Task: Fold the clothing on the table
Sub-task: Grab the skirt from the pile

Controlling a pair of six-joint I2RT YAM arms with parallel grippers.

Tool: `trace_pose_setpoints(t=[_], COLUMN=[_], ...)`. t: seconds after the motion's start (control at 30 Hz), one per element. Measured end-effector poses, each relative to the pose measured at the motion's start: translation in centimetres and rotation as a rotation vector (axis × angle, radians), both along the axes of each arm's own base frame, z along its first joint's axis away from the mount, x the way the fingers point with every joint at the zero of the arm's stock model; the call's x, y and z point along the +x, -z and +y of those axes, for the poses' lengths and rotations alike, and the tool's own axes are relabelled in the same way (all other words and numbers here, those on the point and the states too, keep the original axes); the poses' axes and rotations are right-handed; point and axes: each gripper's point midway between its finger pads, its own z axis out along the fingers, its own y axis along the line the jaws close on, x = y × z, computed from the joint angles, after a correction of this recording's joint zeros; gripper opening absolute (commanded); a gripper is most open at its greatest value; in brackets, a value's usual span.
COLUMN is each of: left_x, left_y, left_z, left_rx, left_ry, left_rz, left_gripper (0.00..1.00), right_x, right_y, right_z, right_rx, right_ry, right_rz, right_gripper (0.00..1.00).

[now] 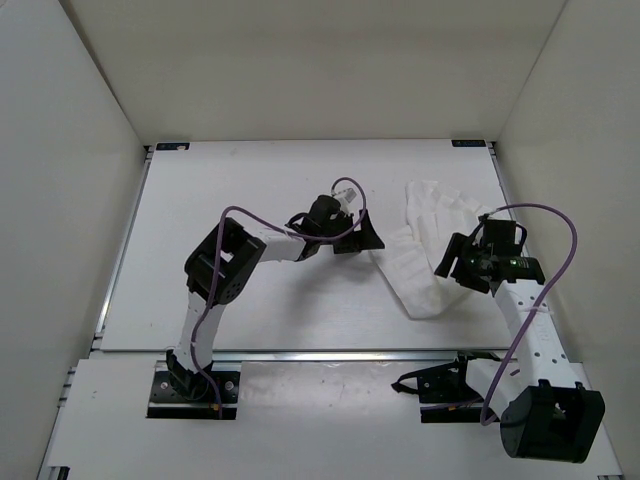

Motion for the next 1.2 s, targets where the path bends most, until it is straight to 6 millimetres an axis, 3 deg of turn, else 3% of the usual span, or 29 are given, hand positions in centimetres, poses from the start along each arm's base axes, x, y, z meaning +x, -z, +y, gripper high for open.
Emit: trace_pose_setpoints(t=[0.47, 0.6, 0.67, 0.73, 0.77, 0.83, 1.07, 1.13, 1.2], left_x=[-2.1, -1.8, -1.8, -1.8, -1.8, -1.6, -0.4, 0.6, 2.3], left_y=[-0.1, 0.0, 0.2, 0.5, 0.7, 0.9, -0.5, -1.8, -4.4], left_z=[-2.3, -3.3, -3.7, -3.9, -4.0, -4.1, -4.1, -4.0, -3.5], left_rx=[-0.109, -0.126, -0.132, -0.133, -0.134, -0.133, -0.174, -0.186, -0.201], left_ry=[0.009, 0.010, 0.007, 0.000, -0.004, -0.018, -0.046, -0.057, -0.081], left_rz=[0.054, 0.058, 0.065, 0.077, 0.082, 0.087, 0.066, 0.044, 0.001], left_gripper=[0.96, 0.81, 0.69, 0.37, 0.29, 0.00, 0.00, 0.00, 0.00], right_x=[0.0, 0.3, 0.4, 0.5, 0.5, 0.5, 0.4, 0.5, 0.6], right_y=[-0.1, -0.6, -0.9, -1.2, -1.2, -1.3, -1.4, -1.5, -1.7], right_z=[-0.1, 0.0, 0.0, 0.0, -0.1, 0.0, 1.1, 1.6, 1.9], right_rx=[0.005, 0.004, 0.003, 0.002, 0.002, 0.002, 0.004, 0.012, 0.022], right_ry=[0.006, 0.000, -0.001, 0.000, 0.001, 0.001, -0.043, -0.059, -0.062], right_rz=[0.001, -0.002, -0.008, -0.011, -0.012, -0.010, -0.012, -0.018, -0.029], right_gripper=[0.63, 0.63, 0.63, 0.61, 0.61, 0.61, 0.61, 0.61, 0.61])
